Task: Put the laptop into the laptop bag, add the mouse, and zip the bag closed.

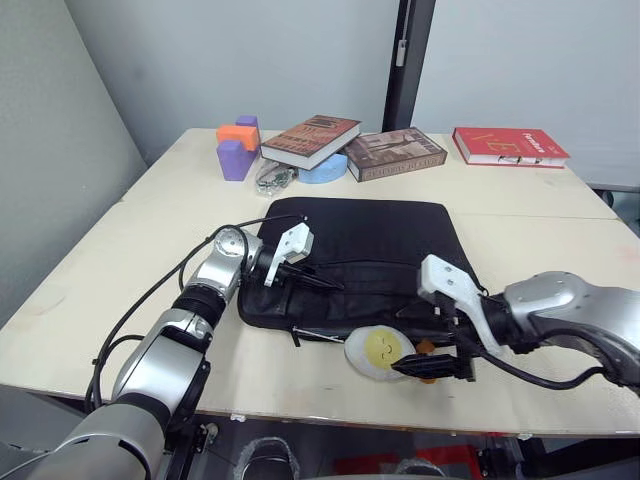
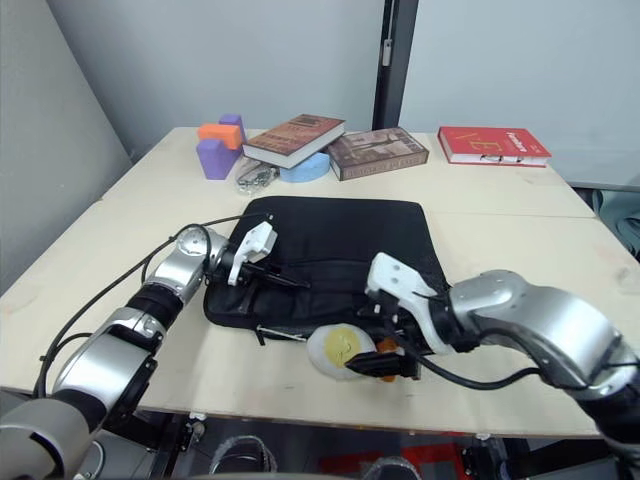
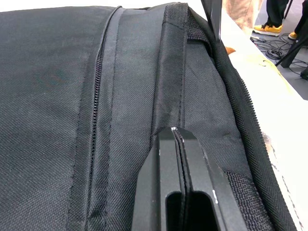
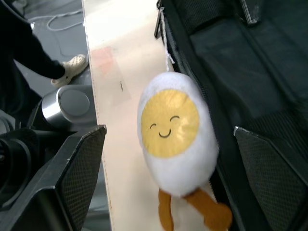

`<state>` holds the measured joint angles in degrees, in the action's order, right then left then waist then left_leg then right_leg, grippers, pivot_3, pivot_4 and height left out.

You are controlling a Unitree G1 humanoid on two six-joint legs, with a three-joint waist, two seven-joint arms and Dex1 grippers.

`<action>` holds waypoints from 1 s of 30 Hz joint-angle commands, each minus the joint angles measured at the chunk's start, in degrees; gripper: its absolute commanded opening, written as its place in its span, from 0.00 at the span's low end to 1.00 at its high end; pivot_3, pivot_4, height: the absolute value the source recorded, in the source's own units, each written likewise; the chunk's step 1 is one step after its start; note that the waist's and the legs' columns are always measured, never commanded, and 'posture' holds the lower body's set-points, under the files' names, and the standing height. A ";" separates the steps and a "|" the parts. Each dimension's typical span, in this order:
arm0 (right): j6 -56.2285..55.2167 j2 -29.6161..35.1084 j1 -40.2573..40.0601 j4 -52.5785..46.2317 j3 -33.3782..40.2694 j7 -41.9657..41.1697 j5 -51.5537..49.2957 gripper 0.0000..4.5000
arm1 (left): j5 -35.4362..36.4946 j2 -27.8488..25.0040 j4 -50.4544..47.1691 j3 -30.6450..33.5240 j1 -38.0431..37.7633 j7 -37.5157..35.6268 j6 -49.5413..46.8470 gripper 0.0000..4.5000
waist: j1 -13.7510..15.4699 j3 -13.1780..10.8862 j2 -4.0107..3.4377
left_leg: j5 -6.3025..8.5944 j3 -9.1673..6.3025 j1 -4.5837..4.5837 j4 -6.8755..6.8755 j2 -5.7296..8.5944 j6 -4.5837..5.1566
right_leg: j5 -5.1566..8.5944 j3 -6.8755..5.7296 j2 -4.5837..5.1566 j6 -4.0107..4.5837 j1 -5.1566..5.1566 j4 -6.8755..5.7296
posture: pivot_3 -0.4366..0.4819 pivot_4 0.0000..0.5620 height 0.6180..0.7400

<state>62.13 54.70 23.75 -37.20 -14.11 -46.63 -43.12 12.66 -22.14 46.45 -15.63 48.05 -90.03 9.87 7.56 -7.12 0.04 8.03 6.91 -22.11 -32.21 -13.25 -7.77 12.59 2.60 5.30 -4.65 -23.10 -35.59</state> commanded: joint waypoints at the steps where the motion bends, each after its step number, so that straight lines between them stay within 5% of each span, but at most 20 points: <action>1: -2.45 -1.55 2.75 1.93 -5.31 -1.89 4.77 0.99 | -1.71 -1.66 0.18 0.00 -1.32 -2.47 -0.05 0.00 | -0.07 0.00 0.00 | 0.00 0.00 0.00 -0.01 0.00 0.01 | 0.00 0.00 0.00 -0.01 0.00 -0.01 | 0.48 0.27 1.00; 13: -5.41 -5.85 5.36 7.76 -12.01 -5.28 12.88 0.99 | -1.48 -2.70 -0.54 -0.46 -2.05 -2.47 -0.47 0.00 | -0.85 0.01 -0.01 | 0.01 0.00 0.03 -0.02 0.00 -0.01 | -0.02 0.03 0.00 -0.03 0.00 -0.06 | 0.48 0.27 1.00; 18: -5.50 -6.26 4.60 7.67 -11.48 -6.12 13.45 0.69 | -2.08 -2.67 -0.06 -1.13 -2.14 -2.47 0.69 0.00 | -0.86 0.01 -0.01 | 0.01 0.00 0.03 -0.02 0.00 0.00 | -0.02 0.03 0.00 -0.03 0.00 -0.05 | 0.48 0.27 1.00; 26: -5.54 -6.07 2.25 5.41 -8.07 -5.51 13.02 0.05 | -2.46 -1.90 1.99 -1.41 -1.23 -2.47 2.55 0.00 | -0.85 0.01 -0.01 | 0.02 0.01 0.05 -0.01 0.00 0.02 | -0.02 0.04 0.00 -0.03 0.00 -0.06 | 0.48 0.27 1.00; 30: -4.18 -4.64 -0.69 3.85 -4.20 -4.37 12.01 0.00 | -2.94 -1.71 2.65 -1.85 -1.06 -2.47 3.71 0.00 | -0.69 0.02 -0.01 | 0.03 0.02 0.06 -0.02 0.00 0.03 | -0.02 0.06 0.00 -0.03 0.01 -0.05 | 0.48 0.27 1.00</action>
<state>57.31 48.80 23.80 -31.01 -21.61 -51.33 -30.11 12.66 -23.39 47.16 -15.95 47.56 -90.10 13.16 6.86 -7.10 0.03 8.06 6.93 -22.05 -32.22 -13.25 -7.73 12.57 2.66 5.30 -4.68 -23.09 -35.63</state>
